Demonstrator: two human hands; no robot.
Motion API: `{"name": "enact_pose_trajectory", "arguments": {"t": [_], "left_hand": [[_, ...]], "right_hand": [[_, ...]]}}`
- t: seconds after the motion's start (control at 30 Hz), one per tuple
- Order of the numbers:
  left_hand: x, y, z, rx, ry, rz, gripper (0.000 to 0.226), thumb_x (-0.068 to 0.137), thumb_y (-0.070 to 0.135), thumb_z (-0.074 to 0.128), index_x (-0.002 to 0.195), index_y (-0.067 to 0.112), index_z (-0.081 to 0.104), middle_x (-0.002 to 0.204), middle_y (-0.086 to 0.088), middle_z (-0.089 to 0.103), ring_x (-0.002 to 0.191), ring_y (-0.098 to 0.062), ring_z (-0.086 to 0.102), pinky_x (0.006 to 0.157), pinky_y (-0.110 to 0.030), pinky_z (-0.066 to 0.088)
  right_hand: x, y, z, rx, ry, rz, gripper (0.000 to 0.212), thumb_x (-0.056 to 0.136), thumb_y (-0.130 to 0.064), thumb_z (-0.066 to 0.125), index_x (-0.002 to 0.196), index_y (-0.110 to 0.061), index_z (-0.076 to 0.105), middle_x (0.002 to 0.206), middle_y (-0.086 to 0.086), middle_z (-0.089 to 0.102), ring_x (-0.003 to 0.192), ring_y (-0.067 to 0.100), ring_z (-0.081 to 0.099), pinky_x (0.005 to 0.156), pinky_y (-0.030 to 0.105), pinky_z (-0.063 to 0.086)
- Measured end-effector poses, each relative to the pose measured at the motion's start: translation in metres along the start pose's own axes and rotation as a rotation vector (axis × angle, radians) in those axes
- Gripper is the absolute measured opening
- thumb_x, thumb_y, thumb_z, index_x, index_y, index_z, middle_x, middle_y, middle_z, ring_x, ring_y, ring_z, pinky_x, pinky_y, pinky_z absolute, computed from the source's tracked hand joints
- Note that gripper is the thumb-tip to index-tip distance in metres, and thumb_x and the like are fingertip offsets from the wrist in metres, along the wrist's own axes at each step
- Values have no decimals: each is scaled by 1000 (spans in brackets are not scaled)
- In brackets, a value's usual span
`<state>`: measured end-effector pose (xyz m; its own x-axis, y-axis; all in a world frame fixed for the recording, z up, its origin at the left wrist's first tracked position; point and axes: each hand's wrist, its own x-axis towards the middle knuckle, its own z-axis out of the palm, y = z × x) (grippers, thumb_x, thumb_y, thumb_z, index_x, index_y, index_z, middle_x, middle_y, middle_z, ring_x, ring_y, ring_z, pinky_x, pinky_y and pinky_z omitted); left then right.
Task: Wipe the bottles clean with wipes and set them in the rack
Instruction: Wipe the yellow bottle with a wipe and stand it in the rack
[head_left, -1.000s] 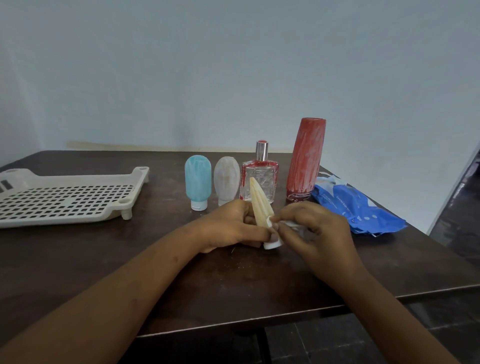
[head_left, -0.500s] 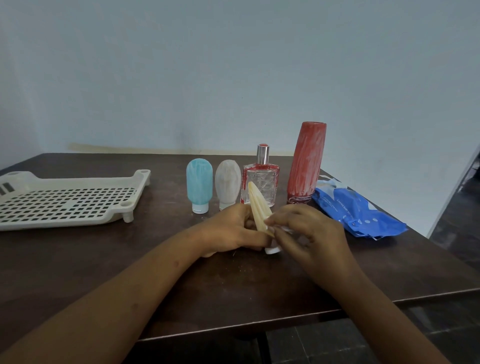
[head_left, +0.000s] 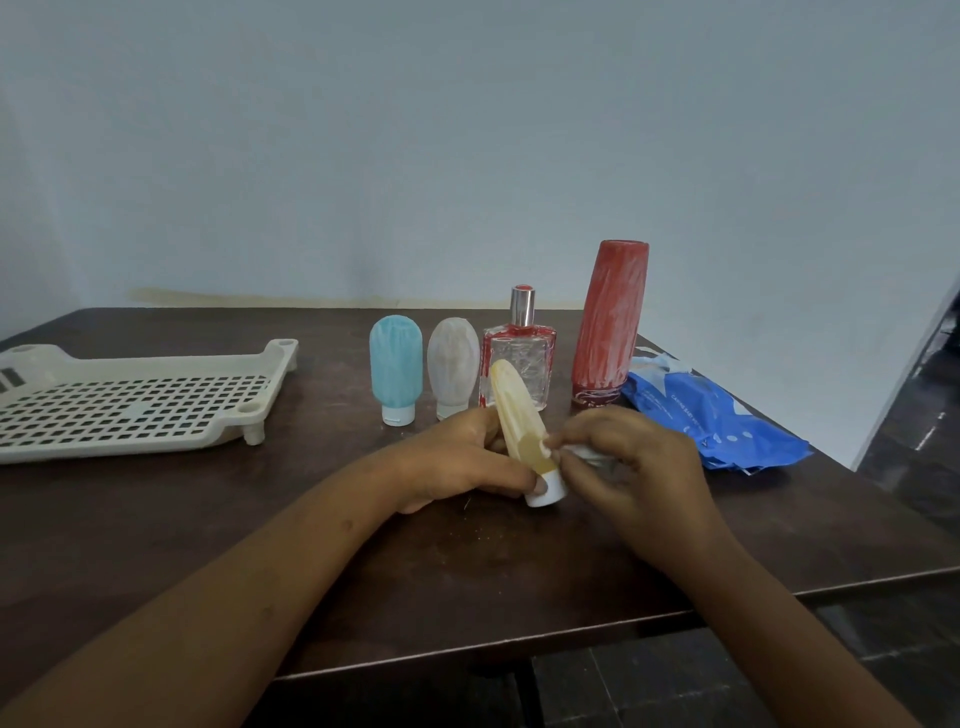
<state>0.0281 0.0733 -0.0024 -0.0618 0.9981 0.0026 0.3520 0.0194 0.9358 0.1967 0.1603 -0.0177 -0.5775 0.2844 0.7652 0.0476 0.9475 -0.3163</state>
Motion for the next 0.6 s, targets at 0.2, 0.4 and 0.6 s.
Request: {"name": "enact_pose_trajectory", "arguments": {"t": [0.2, 0.4, 0.6], "left_hand": [[-4, 2, 0, 8, 23, -33, 52, 61, 14, 73, 109, 23, 58, 105, 0, 68, 105, -16, 62, 92, -28, 49], [-4, 5, 1, -2, 13, -64, 41, 70, -3, 71, 102, 20, 59, 94, 2, 67, 93, -11, 63, 82, -22, 50], [-5, 7, 2, 23, 18, -89, 41, 77, -14, 60, 94, 24, 57, 91, 3, 63, 89, -9, 59, 79, -19, 47]], "right_hand": [[-2, -3, 2, 28, -28, -39, 15, 80, -17, 64, 92, -20, 73, 94, -16, 64, 94, -5, 58, 79, 9, 45], [2, -3, 4, 25, 1, -3, 17, 78, -13, 66, 92, -19, 73, 92, -16, 63, 92, -5, 58, 79, 7, 43], [0, 0, 1, 73, 39, 26, 13, 76, -10, 69, 85, -19, 73, 87, -15, 65, 86, -4, 60, 74, 8, 44]]}}
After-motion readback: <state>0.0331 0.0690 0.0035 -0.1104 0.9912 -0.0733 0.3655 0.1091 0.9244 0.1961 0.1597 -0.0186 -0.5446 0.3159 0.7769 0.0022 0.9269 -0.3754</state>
